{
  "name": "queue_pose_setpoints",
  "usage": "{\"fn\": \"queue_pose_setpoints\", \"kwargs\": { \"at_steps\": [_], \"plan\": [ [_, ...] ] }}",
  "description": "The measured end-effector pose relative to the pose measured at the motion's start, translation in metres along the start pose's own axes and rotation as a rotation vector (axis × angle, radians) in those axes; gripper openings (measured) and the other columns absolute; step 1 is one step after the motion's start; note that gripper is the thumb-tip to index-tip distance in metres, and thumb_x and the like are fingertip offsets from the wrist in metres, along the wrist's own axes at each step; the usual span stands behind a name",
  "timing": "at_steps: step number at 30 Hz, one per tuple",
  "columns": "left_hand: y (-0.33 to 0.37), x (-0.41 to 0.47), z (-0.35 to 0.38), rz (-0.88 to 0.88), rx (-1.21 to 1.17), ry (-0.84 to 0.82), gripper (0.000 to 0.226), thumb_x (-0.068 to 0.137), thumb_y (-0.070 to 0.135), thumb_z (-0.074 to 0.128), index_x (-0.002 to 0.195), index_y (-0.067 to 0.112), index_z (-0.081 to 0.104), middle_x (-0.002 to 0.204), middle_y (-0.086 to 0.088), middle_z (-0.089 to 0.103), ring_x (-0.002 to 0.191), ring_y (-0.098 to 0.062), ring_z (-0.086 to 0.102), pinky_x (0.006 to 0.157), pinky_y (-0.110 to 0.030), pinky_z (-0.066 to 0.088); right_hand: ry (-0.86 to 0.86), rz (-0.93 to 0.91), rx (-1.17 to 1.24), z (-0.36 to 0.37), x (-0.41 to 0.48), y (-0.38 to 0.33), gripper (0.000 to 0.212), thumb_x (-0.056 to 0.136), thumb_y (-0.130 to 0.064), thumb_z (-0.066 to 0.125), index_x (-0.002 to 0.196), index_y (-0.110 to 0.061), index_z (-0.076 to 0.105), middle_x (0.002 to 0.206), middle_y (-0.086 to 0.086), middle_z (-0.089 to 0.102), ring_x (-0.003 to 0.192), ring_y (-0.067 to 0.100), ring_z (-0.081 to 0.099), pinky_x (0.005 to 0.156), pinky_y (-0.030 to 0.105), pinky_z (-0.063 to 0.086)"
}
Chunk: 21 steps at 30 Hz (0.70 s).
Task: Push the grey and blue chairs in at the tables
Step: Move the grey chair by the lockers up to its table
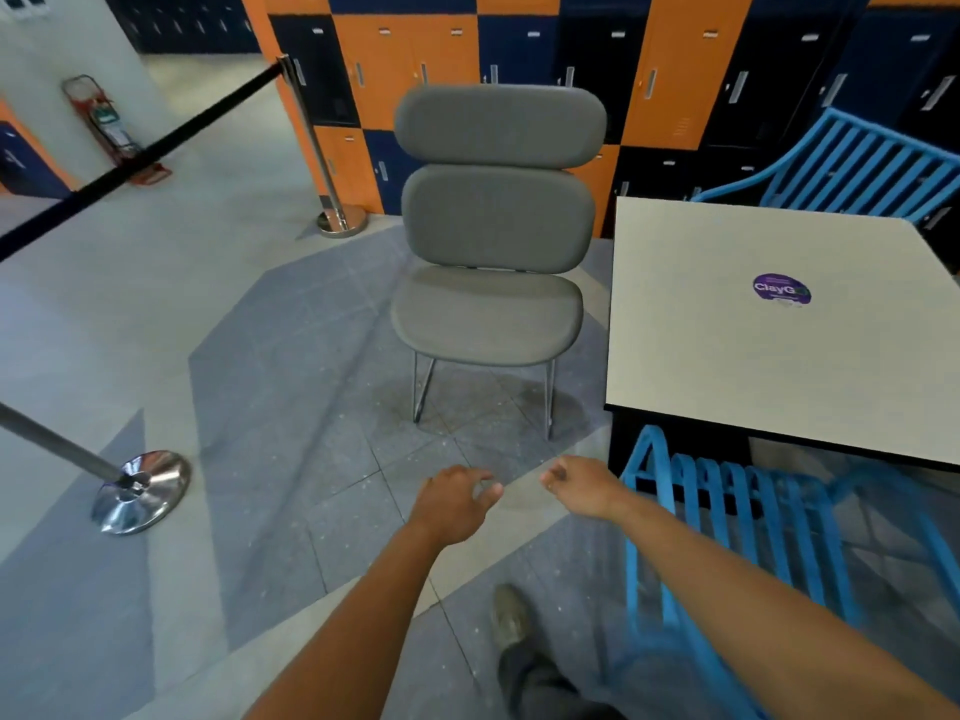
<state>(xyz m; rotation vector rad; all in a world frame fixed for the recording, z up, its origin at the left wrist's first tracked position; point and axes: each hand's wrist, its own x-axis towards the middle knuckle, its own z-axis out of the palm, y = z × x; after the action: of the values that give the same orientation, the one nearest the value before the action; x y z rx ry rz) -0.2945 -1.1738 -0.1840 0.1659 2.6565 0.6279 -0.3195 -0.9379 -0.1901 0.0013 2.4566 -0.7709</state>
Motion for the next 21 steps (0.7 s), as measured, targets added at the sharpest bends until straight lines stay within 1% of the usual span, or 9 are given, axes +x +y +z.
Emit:
{"fn": "queue_pose_setpoints", "kwargs": {
  "at_steps": [2, 3, 6, 8, 10, 13, 16, 18, 21],
  "plan": [
    [-0.015, 0.022, -0.019, -0.008, 0.0, 0.019, 0.051, 0.101, 0.058, 0.046, 0.14, 0.028, 0.058, 0.147, -0.006, 0.056, 0.135, -0.024, 0.05, 0.113, -0.042, 0.037, -0.003, -0.034, -0.017, -0.007, 0.031, -0.023, 0.024, 0.101, -0.053, 0.051, 0.099, -0.03, 0.059, 0.102, -0.008, 0.063, 0.099, 0.015, 0.06, 0.078, 0.03, 0.04],
    [-0.024, 0.036, -0.031, -0.013, 0.003, 0.029, 0.052, 0.101, 0.059, 0.046, 0.141, 0.028, 0.058, 0.147, -0.006, 0.055, 0.135, -0.024, 0.049, 0.114, -0.042, 0.036, -0.005, -0.051, -0.017, -0.013, 0.049, -0.034, 0.025, 0.1, -0.054, 0.052, 0.099, -0.03, 0.06, 0.102, -0.01, 0.062, 0.099, 0.014, 0.06, 0.079, 0.03, 0.041],
    [-0.047, 0.083, -0.071, -0.034, -0.007, 0.045, 0.052, 0.101, 0.058, 0.046, 0.141, 0.027, 0.058, 0.148, -0.005, 0.055, 0.136, -0.024, 0.049, 0.113, -0.039, 0.037, 0.001, -0.085, 0.016, -0.033, 0.108, -0.068, 0.027, 0.098, -0.052, 0.058, 0.104, -0.028, 0.067, 0.11, -0.008, 0.069, 0.105, 0.015, 0.064, 0.088, 0.033, 0.049],
    [-0.061, 0.113, -0.098, -0.054, -0.026, 0.058, 0.047, 0.103, 0.052, 0.047, 0.14, 0.025, 0.059, 0.146, -0.007, 0.057, 0.133, -0.026, 0.052, 0.11, -0.037, 0.04, 0.014, -0.113, 0.021, -0.048, 0.147, -0.09, 0.028, 0.098, -0.047, 0.061, 0.11, -0.024, 0.07, 0.116, -0.004, 0.071, 0.11, 0.017, 0.065, 0.093, 0.032, 0.05],
    [-0.076, 0.148, -0.132, -0.085, -0.043, 0.069, 0.042, 0.105, 0.045, 0.047, 0.139, 0.024, 0.06, 0.144, -0.009, 0.058, 0.13, -0.029, 0.055, 0.108, -0.037, 0.042, 0.014, -0.128, 0.008, -0.069, 0.192, -0.119, 0.028, 0.098, -0.045, 0.062, 0.111, -0.023, 0.071, 0.118, -0.002, 0.072, 0.112, 0.017, 0.065, 0.094, 0.031, 0.05],
    [-0.092, 0.191, -0.179, -0.103, -0.072, 0.134, 0.041, 0.103, 0.041, 0.051, 0.138, 0.022, 0.062, 0.141, -0.011, 0.06, 0.127, -0.03, 0.057, 0.105, -0.035, 0.044, 0.042, -0.156, -0.035, -0.104, 0.247, -0.161, 0.029, 0.097, -0.046, 0.063, 0.112, -0.023, 0.072, 0.118, 0.0, 0.073, 0.112, 0.019, 0.066, 0.091, 0.029, 0.049],
    [-0.107, 0.232, -0.22, -0.123, -0.137, 0.205, 0.037, 0.101, 0.039, 0.057, 0.133, 0.023, 0.066, 0.135, -0.01, 0.064, 0.124, -0.029, 0.059, 0.102, -0.034, 0.045, 0.082, -0.197, -0.007, -0.142, 0.298, -0.201, 0.03, 0.095, -0.047, 0.063, 0.113, -0.024, 0.07, 0.118, -0.001, 0.072, 0.111, 0.02, 0.065, 0.088, 0.028, 0.048],
    [-0.119, 0.255, -0.241, -0.125, -0.157, 0.209, 0.039, 0.1, 0.042, 0.057, 0.135, 0.027, 0.063, 0.139, -0.007, 0.061, 0.127, -0.026, 0.057, 0.105, -0.033, 0.043, 0.101, -0.213, 0.019, -0.159, 0.326, -0.224, 0.031, 0.094, -0.048, 0.064, 0.114, -0.026, 0.07, 0.116, -0.004, 0.071, 0.107, 0.017, 0.065, 0.086, 0.028, 0.049],
    [-0.14, 0.297, -0.276, -0.099, -0.141, 0.197, 0.04, 0.101, 0.042, 0.056, 0.139, 0.032, 0.06, 0.143, -0.007, 0.058, 0.129, -0.025, 0.055, 0.108, -0.033, 0.041, 0.137, -0.214, 0.04, -0.179, 0.373, -0.26, 0.034, 0.093, -0.049, 0.065, 0.117, -0.026, 0.068, 0.115, -0.006, 0.07, 0.107, 0.015, 0.065, 0.084, 0.025, 0.045]
  ]
}}
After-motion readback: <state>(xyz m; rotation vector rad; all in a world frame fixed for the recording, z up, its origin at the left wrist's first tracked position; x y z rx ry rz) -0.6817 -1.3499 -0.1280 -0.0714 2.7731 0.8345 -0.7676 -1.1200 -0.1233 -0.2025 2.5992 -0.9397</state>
